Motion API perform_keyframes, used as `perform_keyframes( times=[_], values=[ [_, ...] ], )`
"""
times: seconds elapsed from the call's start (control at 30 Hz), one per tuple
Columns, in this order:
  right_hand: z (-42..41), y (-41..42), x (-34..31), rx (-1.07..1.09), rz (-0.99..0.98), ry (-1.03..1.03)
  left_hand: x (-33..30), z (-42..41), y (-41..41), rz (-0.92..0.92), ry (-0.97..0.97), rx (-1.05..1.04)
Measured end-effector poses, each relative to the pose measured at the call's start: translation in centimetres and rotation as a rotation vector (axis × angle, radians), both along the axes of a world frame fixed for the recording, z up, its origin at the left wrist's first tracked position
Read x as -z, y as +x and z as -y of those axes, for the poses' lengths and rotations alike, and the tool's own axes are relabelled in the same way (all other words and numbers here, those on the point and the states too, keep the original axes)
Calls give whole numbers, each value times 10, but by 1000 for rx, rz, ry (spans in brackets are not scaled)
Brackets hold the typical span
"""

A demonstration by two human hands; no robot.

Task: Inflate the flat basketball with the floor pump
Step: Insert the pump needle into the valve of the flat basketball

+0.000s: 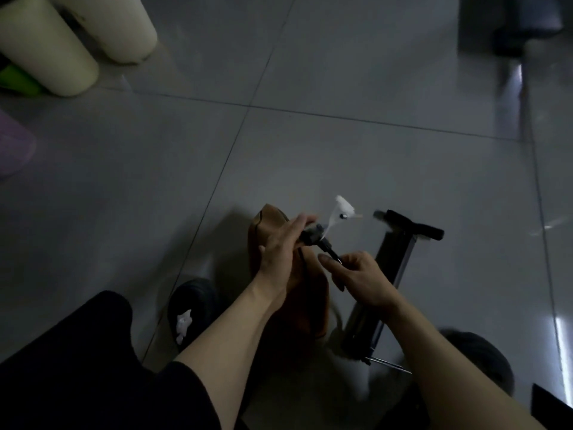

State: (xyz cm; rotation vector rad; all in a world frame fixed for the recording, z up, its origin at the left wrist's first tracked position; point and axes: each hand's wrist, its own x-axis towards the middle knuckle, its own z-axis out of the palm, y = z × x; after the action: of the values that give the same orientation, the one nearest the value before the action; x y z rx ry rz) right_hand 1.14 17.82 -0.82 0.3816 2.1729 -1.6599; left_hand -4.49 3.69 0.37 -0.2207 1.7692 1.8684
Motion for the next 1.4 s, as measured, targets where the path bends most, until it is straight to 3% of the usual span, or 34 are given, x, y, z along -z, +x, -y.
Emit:
perform_keyframes(
  times=[0.1, 0.27, 0.4, 0.5, 0.6, 0.8, 0.9, 1.03, 1.2, 1.4],
  values=[
    [2, 0, -1, 9, -19, 15, -4, -1, 4, -48, -17, -23],
    [3, 0, -13, 372, -222, -117, -8, -2, 12, -120, -112, -105],
    [-9, -12, -38, 242, -379, -111, -9, -3, 12, -141, -167, -86],
    [-13, -18, -49, 181, -322, -256, -9, -6, 10, -188, -185, -86],
    [-10, -16, -47, 289, -248, -280, -14, -11, 9, -246, -195, -174],
    [-3, -11, -32, 383, -275, -117, -10, -12, 13, -207, -234, -230],
    [-4, -10, -23, 501, -289, -141, -7, -11, 16, -237, -259, -170],
    [-3, -8, -21, 566, -211, -383, 0, -10, 18, -287, -405, 68],
    [-1, 0, -11, 574, -139, -472, 0, -9, 14, -373, -521, -5],
    [-7, -1, -16, 541, -139, -476, 0, -10, 19, -338, -540, 86]
  ],
)
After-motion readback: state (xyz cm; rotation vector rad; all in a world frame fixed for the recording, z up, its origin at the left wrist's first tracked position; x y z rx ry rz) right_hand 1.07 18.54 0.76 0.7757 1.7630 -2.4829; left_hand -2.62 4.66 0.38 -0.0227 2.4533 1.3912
